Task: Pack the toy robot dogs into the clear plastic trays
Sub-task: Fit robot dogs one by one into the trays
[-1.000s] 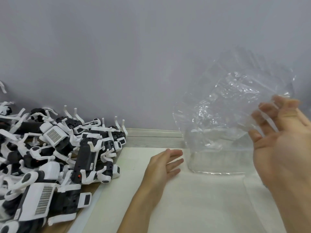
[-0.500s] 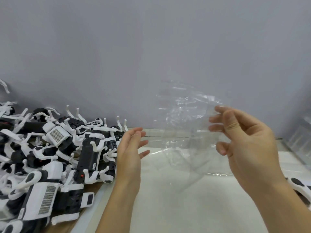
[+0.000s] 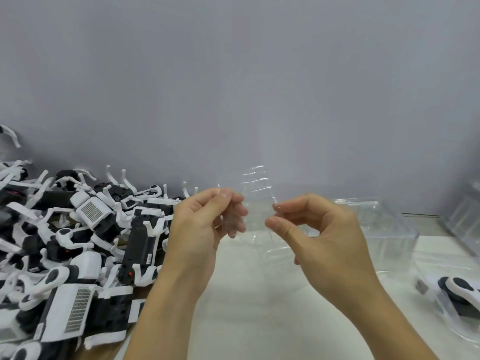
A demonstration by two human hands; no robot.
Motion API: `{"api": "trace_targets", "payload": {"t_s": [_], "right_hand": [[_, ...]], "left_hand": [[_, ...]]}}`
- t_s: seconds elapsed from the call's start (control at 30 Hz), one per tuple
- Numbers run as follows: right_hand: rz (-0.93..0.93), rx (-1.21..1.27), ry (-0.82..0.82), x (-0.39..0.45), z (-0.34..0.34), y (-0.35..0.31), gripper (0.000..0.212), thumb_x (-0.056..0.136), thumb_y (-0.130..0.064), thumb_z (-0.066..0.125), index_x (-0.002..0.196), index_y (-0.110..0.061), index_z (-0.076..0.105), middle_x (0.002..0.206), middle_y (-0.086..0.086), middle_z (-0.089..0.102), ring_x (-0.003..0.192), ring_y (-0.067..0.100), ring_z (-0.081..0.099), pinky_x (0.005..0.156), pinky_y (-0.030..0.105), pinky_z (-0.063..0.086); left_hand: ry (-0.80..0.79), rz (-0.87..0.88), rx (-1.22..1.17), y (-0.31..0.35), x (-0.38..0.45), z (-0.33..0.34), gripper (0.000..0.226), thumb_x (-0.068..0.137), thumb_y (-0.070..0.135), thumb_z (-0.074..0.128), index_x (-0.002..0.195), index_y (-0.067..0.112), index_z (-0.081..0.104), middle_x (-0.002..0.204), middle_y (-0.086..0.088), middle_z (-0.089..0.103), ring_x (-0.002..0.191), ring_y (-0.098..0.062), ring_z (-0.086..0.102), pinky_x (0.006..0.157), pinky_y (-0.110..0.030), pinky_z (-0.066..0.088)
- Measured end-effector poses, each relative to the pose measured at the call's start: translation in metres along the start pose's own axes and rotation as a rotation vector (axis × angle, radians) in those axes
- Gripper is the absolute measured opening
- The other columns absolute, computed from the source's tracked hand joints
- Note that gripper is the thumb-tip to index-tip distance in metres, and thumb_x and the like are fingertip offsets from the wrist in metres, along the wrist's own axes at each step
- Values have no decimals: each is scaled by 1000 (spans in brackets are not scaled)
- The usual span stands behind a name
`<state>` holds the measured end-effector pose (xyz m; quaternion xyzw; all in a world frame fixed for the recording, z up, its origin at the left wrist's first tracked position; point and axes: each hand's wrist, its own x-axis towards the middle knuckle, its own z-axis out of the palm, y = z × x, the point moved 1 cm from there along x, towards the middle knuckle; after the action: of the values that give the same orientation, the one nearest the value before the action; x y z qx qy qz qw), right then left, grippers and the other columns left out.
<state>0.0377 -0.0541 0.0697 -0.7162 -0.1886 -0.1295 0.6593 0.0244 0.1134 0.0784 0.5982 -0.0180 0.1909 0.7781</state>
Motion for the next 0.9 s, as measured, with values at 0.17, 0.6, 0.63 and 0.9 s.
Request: {"api": "trace_targets", "payload": {"t_s": [0.17, 0.6, 0.63, 0.9], "right_hand": [[31, 31, 17, 0, 2, 6, 14, 78, -17, 81, 81, -27, 73, 75, -12, 72, 68, 7, 66, 60, 27, 47], [67, 151, 55, 3, -5, 16, 13, 80, -11, 77, 80, -23, 76, 75, -3, 74, 67, 8, 66, 48, 19, 48], [68, 159, 66, 3, -7, 17, 12, 80, -11, 77, 80, -23, 76, 75, -2, 74, 69, 10, 67, 47, 20, 48], [49, 153, 62, 6, -10, 22, 16, 80, -9, 77, 77, -24, 76, 81, -4, 75, 73, 12, 68, 47, 20, 47]], "left_hand": [[-60, -55, -160, -8, 0, -4, 27, 83, 21, 57, 71, 12, 79, 72, -8, 72, 62, -17, 69, 60, -25, 56], [-152, -88, -167, -10, -6, -2, 31, 86, 18, 51, 82, 11, 80, 84, -14, 75, 71, -24, 73, 52, -19, 46], [-174, -84, -171, -10, -7, -1, 31, 86, 17, 50, 84, 11, 80, 86, -14, 76, 74, -25, 74, 54, -19, 48], [-183, -100, -161, -9, -6, -1, 29, 86, 17, 53, 86, 6, 79, 84, -16, 75, 76, -29, 74, 55, -22, 51]]}}
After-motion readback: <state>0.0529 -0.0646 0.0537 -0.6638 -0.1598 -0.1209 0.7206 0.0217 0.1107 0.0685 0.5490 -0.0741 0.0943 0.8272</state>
